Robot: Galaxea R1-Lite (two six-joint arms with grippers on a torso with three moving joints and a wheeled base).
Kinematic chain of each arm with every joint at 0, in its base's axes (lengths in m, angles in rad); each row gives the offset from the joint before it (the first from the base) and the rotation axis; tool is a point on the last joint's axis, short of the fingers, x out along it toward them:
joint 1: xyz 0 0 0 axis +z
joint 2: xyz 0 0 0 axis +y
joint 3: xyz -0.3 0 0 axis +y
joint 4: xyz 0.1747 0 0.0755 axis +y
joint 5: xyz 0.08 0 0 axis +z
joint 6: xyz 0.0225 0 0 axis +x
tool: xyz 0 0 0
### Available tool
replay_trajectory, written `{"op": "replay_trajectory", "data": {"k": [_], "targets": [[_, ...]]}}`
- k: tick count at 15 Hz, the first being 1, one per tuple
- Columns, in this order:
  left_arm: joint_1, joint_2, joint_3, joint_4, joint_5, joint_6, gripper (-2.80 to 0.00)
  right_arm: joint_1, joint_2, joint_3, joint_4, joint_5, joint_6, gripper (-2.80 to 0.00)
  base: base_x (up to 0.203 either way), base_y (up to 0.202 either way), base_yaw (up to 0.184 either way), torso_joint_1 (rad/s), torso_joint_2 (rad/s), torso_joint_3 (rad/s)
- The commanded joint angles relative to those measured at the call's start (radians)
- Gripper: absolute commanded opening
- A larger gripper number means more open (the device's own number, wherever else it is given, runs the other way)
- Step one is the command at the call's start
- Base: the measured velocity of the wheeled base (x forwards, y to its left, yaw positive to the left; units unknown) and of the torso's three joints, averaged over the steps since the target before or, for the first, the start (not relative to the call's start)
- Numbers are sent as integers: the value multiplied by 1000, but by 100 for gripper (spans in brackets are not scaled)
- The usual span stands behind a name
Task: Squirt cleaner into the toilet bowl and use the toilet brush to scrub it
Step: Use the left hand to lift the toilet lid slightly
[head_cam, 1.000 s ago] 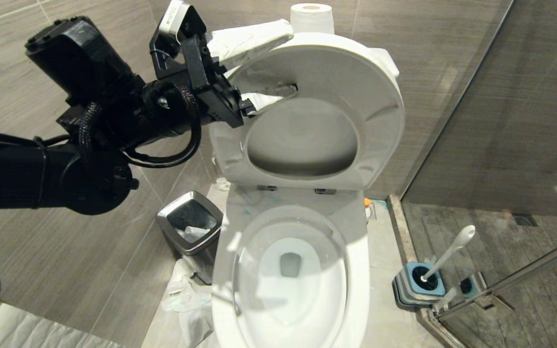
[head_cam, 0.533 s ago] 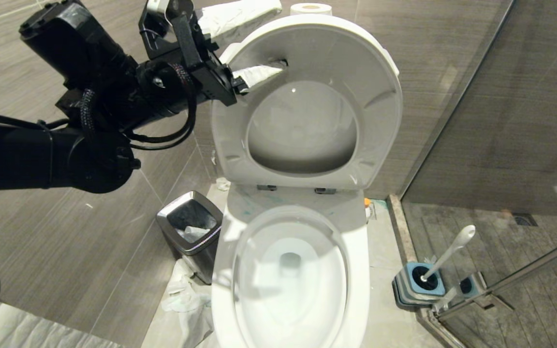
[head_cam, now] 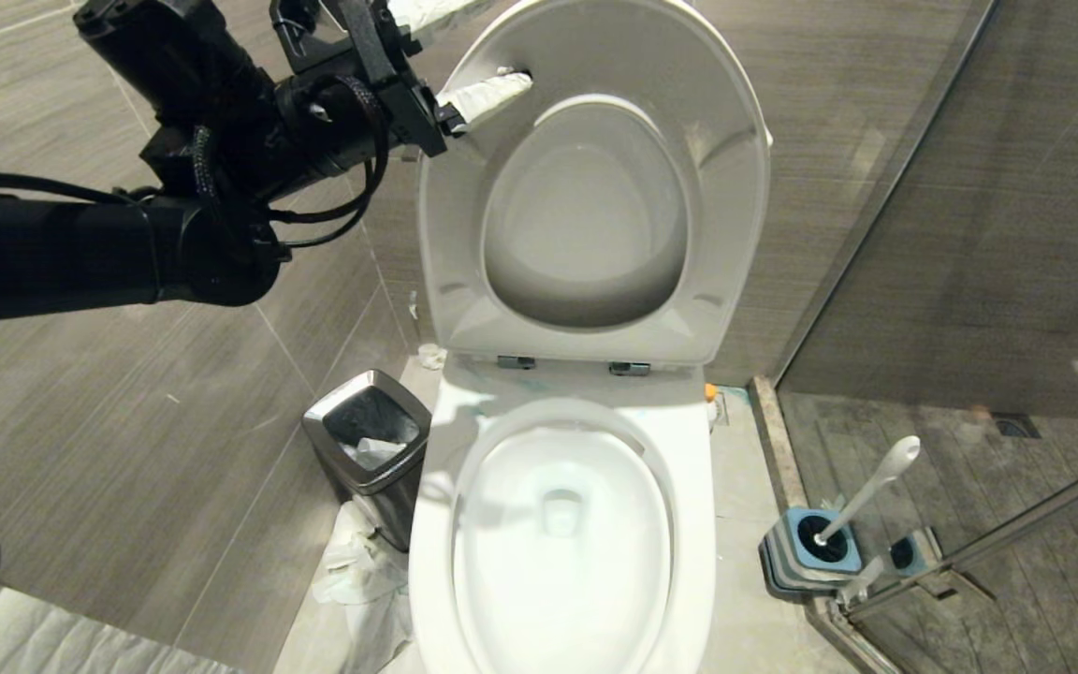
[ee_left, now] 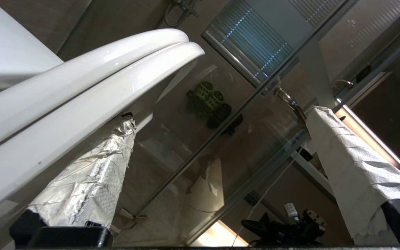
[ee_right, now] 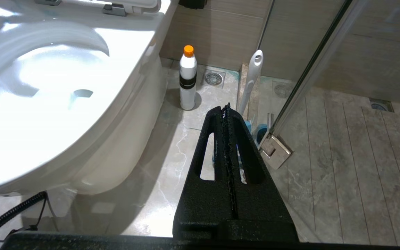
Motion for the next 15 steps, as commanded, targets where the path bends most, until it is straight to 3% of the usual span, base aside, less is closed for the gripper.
{"op": "replay_trajectory", "data": {"k": [1,3,7,10,14,15], "targets": [[10,78,-110,33,-6,-4,0,0,-1,12,0,0,0,-280,0,0,0,0,0,0],[19,120,-147,74,-12,13,0,0,-1,12,1,0,0,-280,0,0,0,0,0,0],[34,191,-148,76,-5,151,0,0,-1,12,0,0,0,-280,0,0,0,0,0,0],[34,196,-148,76,57,184,0,0,-1,12,0,0,-1,-280,0,0,0,0,0,0],[35,243,-148,76,122,341,0,0,-1,12,0,0,-1,-280,0,0,0,0,0,0],[35,246,-148,76,130,344,0,0,-1,12,0,0,-1,-280,0,0,0,0,0,0]]}}
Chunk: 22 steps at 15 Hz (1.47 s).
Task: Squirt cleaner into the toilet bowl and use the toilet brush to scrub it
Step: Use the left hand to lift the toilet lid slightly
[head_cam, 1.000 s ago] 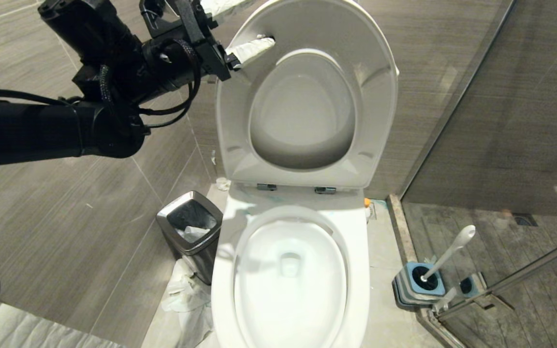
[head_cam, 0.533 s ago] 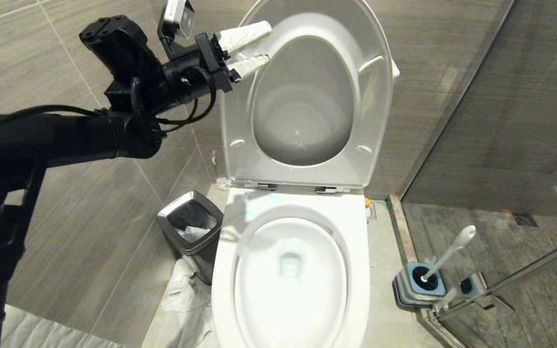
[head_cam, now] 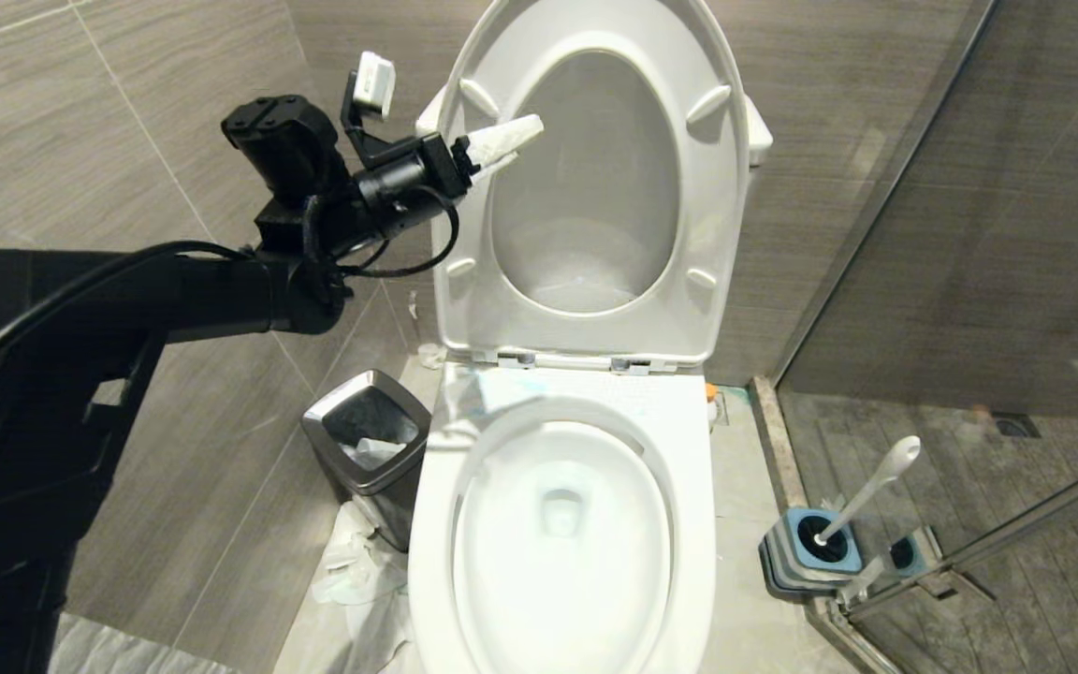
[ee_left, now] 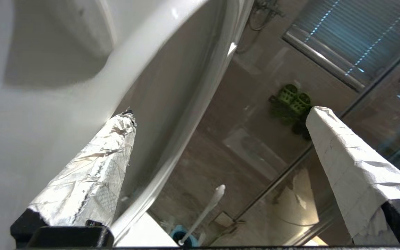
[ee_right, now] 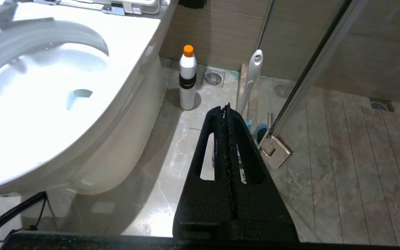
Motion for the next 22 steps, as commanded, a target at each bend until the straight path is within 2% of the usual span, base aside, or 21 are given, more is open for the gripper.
{"op": "replay_trajectory", "data": {"k": [1,3,5,10,14,15,18,20,22], "targets": [[0,16,0,-7,-4,0,0,0,-1,12,0,2,-1,-280,0,0,0,0,0,0],[7,18,0,-7,-1,18,0,0,-1,12,1,1,0,-280,0,0,0,0,0,0],[11,31,0,-10,7,74,0,0,-1,12,0,1,0,-280,0,0,0,0,0,0],[8,57,0,-21,94,151,0,0,-1,12,1,1,0,-280,0,0,0,0,0,0],[10,48,1,-32,119,151,0,0,-1,12,0,1,-1,-280,0,0,0,0,0,0],[8,29,3,-32,117,131,0,0,-1,12,1,1,-1,-280,0,0,0,0,0,0],[1,-78,53,-32,115,-29,0,0,-1,12,0,1,-1,-280,0,0,0,0,0,0],[-1,-163,137,-31,114,-130,0,0,-1,12,0,1,-1,-280,0,0,0,0,0,0],[-6,-252,237,-30,111,-198,0,0,-1,12,0,1,-1,-280,0,0,0,0,0,0]]}}
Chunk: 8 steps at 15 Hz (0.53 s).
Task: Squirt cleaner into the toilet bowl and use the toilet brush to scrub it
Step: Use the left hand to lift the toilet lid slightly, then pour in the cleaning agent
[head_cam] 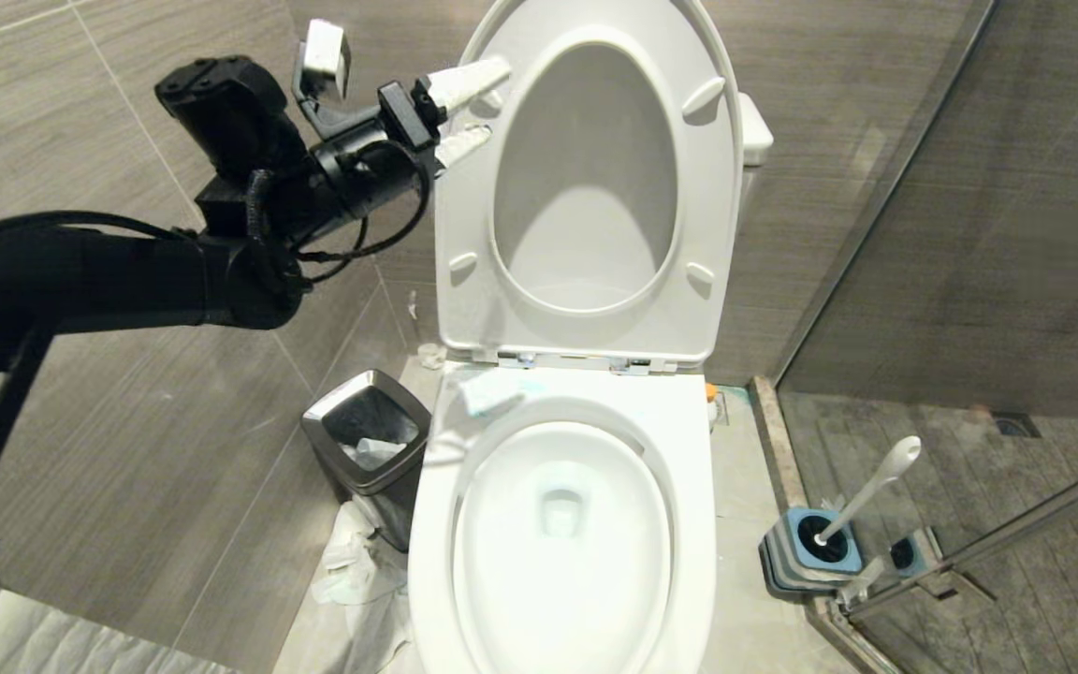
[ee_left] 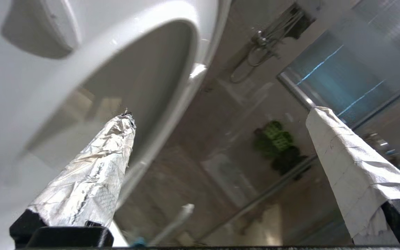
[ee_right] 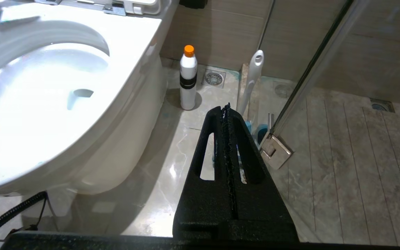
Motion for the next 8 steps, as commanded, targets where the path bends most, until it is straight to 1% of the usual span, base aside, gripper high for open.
{"op": "replay_trajectory", "data": {"k": [1,3,4,5,6,8], "targets": [[-7,-128,90,-1,-5,-40,0,0,-1,12,-1,1,-1,-280,0,0,0,0,0,0],[-21,-221,184,48,-2,-59,0,0,-1,12,-1,1,-1,-280,0,0,0,0,0,0],[-24,-265,206,125,-1,-51,0,0,-1,12,-1,1,1,-280,0,0,0,0,0,0],[-24,-299,217,228,1,2,0,0,-1,12,-1,1,1,-280,0,0,0,0,0,0],[-22,-313,220,294,6,90,0,0,-1,12,-1,1,-1,-280,0,0,0,0,0,0],[-23,-356,225,461,41,327,0,0,-1,12,0,1,-1,-280,0,0,0,0,0,0]]}}
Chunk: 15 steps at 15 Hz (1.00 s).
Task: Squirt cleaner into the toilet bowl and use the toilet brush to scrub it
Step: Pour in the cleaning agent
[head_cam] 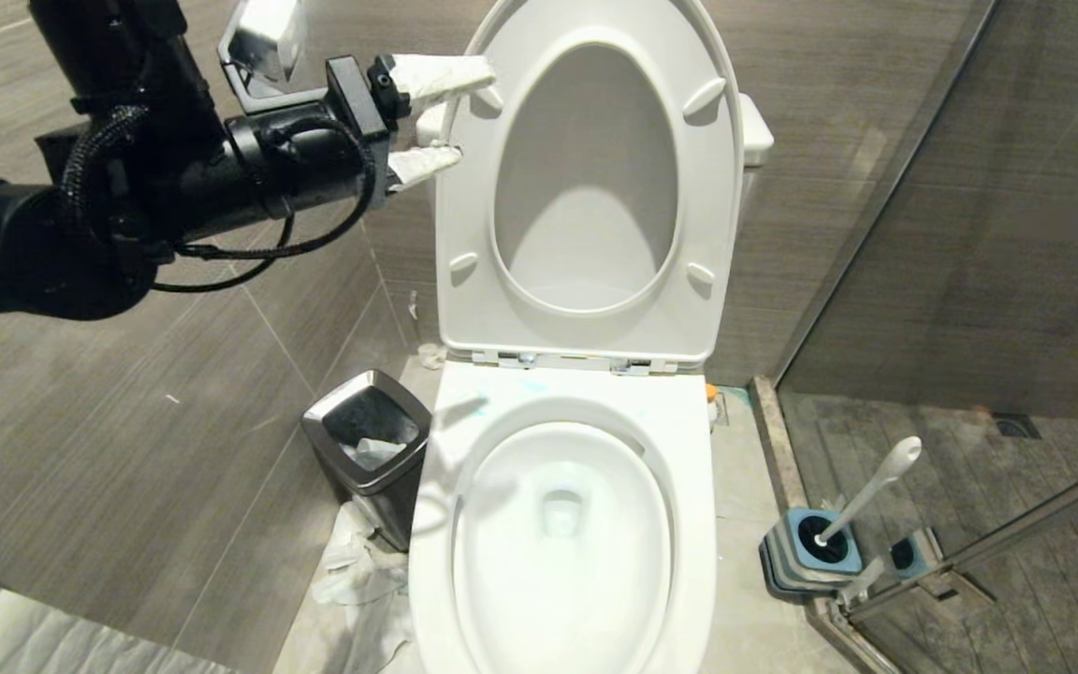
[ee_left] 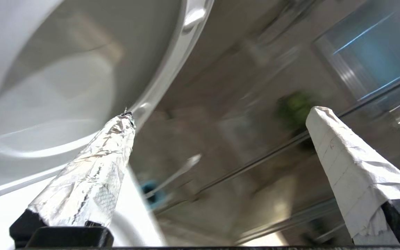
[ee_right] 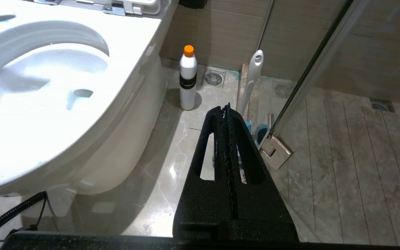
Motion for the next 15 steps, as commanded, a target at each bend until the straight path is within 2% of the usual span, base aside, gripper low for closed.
{"op": "replay_trajectory", "data": {"k": [1,3,5,8,12,15], "targets": [[-4,-83,7,135,11,207,0,0,-1,12,-1,1,-1,-280,0,0,0,0,0,0],[-11,-147,9,253,54,393,0,0,-1,12,-1,1,-1,-280,0,0,0,0,0,0],[-16,-203,19,318,165,528,0,0,-1,12,-1,1,0,-280,0,0,0,0,0,0],[-17,-327,78,351,190,569,0,0,-1,12,-1,1,-1,-280,0,0,0,0,0,0],[-20,-498,128,446,204,574,0,0,-1,12,0,1,-1,-280,0,0,0,0,0,0],[-20,-634,207,493,207,575,0,0,-1,12,-1,2,0,-280,0,0,0,0,0,0]]}}
